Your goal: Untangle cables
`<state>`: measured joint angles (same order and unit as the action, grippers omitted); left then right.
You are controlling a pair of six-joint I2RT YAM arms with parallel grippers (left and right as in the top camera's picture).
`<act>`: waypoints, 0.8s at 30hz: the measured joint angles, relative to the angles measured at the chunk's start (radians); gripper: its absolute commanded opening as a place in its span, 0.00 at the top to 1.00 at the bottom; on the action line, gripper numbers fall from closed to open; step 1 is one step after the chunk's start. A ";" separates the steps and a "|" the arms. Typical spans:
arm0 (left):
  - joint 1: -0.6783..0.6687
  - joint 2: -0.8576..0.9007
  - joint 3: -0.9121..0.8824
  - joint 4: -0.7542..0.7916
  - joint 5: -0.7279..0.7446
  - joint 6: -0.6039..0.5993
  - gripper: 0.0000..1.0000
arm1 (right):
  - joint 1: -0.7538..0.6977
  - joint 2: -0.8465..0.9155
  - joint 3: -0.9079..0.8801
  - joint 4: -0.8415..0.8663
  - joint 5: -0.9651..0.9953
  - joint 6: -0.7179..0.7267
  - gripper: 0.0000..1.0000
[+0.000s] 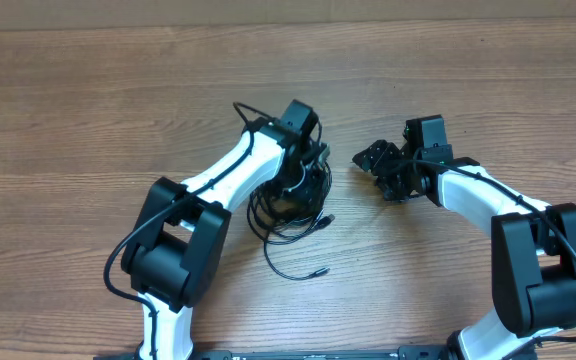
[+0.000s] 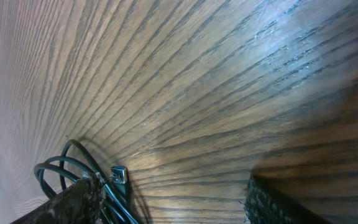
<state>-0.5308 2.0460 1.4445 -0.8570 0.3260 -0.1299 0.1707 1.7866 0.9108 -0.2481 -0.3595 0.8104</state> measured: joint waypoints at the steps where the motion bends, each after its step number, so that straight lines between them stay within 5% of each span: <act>1: 0.000 0.000 0.020 -0.007 -0.008 -0.004 0.55 | 0.000 0.000 0.000 0.000 0.000 0.000 0.27; 3: 0.000 0.000 0.041 -0.014 -0.016 -0.014 0.74 | 0.000 0.000 0.000 0.000 0.000 0.000 0.27; 5: -0.003 0.000 0.051 -0.016 -0.024 -0.019 0.78 | 0.000 0.000 0.000 0.000 0.000 0.000 0.27; 24: -0.070 0.000 0.041 0.037 -0.039 -0.029 0.63 | 0.000 0.000 0.000 0.000 0.000 0.000 0.27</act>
<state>-0.6006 2.0464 1.4857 -0.8196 0.2867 -0.1585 0.1707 1.7866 0.9108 -0.2478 -0.3599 0.8108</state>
